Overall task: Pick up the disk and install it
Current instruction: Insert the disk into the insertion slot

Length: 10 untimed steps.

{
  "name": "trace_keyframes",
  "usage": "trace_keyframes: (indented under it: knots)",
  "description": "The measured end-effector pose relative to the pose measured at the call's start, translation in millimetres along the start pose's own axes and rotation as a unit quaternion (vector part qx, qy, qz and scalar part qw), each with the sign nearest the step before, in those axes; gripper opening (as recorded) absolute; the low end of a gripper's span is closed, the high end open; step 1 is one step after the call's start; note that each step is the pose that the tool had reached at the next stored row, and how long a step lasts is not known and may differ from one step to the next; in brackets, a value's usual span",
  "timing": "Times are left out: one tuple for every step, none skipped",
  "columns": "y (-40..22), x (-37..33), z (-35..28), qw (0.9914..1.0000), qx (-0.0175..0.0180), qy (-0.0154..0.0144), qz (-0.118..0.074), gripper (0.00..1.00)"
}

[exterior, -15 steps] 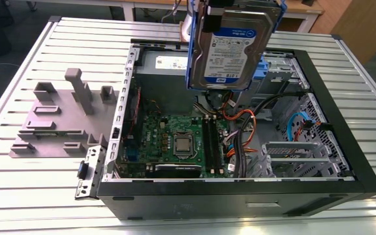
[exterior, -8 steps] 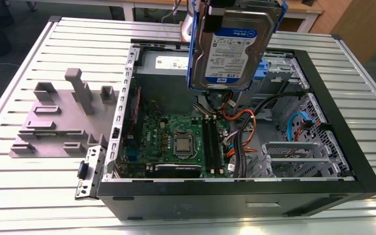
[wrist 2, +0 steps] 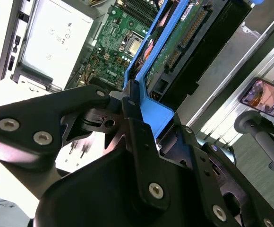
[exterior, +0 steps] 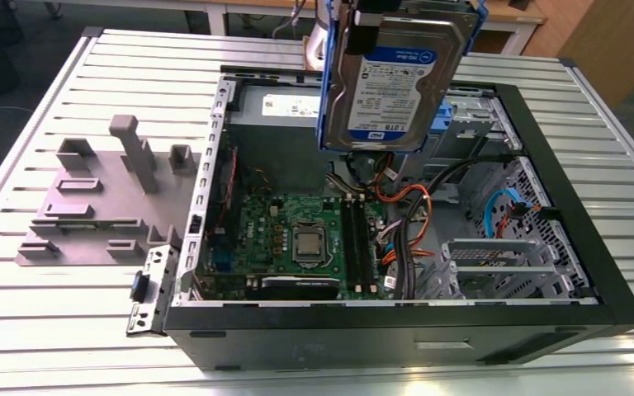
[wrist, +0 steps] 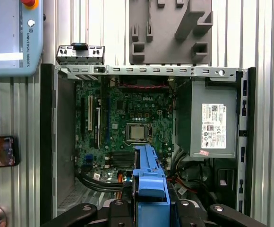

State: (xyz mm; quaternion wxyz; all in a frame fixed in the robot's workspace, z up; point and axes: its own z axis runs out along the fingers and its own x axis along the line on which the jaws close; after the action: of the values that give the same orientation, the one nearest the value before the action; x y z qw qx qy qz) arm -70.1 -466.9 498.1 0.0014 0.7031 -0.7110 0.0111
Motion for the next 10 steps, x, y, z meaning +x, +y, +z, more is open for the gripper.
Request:
trace_keyframes:
  knots:
    - [-0.2, 0.0, 0.0, 1.00000, 0.0000, 0.0000, 0.000, 0.36]
    - [-0.5, 0.0, 0.0, 1.00000, 0.0000, 0.0000, 0.000, 0.36]
    - [-0.8, 0.0, 0.0, 1.00000, 0.0000, 0.0000, 0.000, 0.36]
    - [-1.0, 0.0, 0.0, 1.00000, 0.0000, 0.0001, 0.000, 0.36]
    - [-1.3, 0.0, 0.0, 1.00000, 0.0000, 0.0000, 0.000, 0.36]
    - [-1.5, 0.0, 0.0, 1.00000, 0.0000, 0.0000, 0.000, 0.36]
    - [-1.8, 0.0, 0.0, 1.00000, 0.0000, 0.0000, 0.000, 0.36]
    - [-2.0, 0.0, 0.0, 1.00000, 0.0000, 0.0000, 0.000, 0.36]
    - [-2.3, 0.0, 0.0, 1.00000, 0.0000, 0.0000, 0.000, 0.36]
    - [-2.6, 0.0, 0.0, 1.00000, 0.0000, 0.0001, 0.000, 0.36]
